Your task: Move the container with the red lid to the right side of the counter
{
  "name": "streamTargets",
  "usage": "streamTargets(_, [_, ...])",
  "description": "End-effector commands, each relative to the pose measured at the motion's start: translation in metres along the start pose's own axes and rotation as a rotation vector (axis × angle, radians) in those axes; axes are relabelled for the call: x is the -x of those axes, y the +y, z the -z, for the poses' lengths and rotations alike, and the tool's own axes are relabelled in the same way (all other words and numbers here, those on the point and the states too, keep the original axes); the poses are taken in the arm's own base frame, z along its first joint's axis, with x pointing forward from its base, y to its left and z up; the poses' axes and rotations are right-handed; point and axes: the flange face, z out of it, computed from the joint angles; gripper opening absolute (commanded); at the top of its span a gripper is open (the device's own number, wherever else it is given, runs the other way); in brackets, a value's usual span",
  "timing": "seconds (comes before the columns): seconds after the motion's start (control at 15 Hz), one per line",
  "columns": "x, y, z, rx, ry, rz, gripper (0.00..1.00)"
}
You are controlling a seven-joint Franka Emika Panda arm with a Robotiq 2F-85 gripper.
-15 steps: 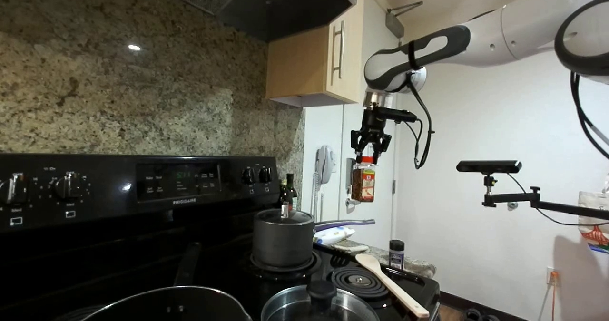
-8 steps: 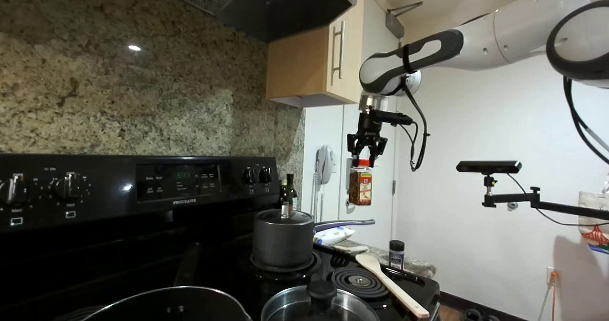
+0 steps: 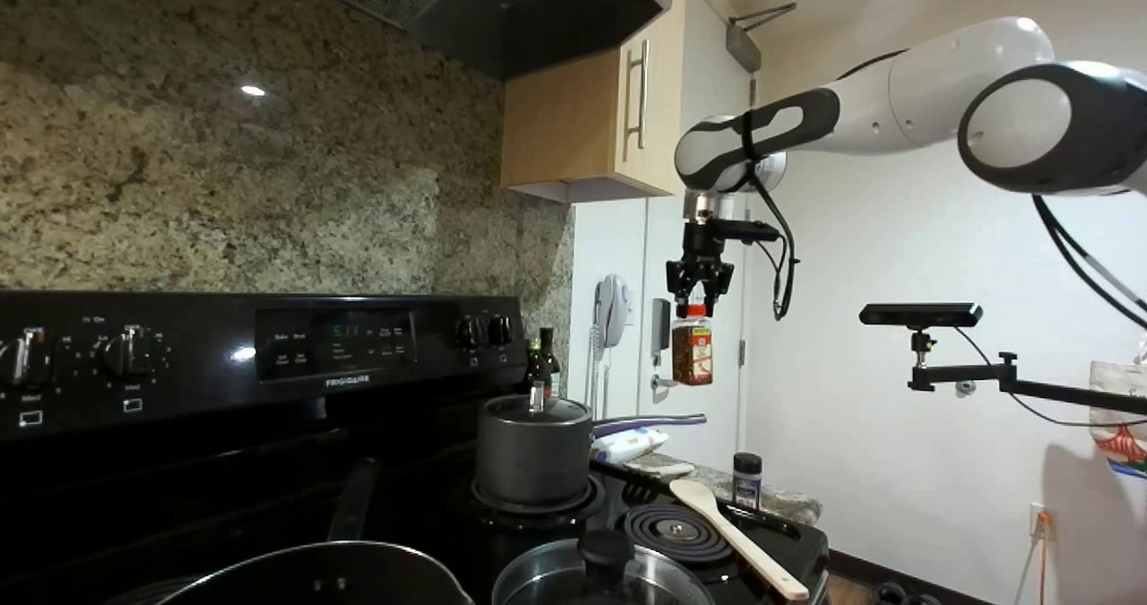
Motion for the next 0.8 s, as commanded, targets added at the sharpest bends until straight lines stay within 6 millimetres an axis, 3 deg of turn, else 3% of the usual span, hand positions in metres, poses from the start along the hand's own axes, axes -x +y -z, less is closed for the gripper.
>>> streamTargets(0.0, [-0.002, 0.036, 0.000, -0.037, -0.092, 0.136, 0.35])
streamTargets(0.07, [0.000, 0.041, -0.001, -0.047, -0.106, 0.151, 0.35])
streamTargets(0.13, [0.002, 0.035, -0.003, -0.015, -0.080, 0.088, 0.60])
streamTargets(0.4, [0.003, 0.042, -0.008, -0.022, -0.102, 0.125, 0.60])
streamTargets(0.47, [0.003, 0.040, -0.008, -0.023, -0.102, 0.128, 0.35])
streamTargets(0.6, [0.003, 0.048, -0.012, -0.077, -0.066, 0.108, 0.35])
streamTargets(0.73, [0.009, 0.065, -0.033, -0.139, -0.055, 0.059, 0.35])
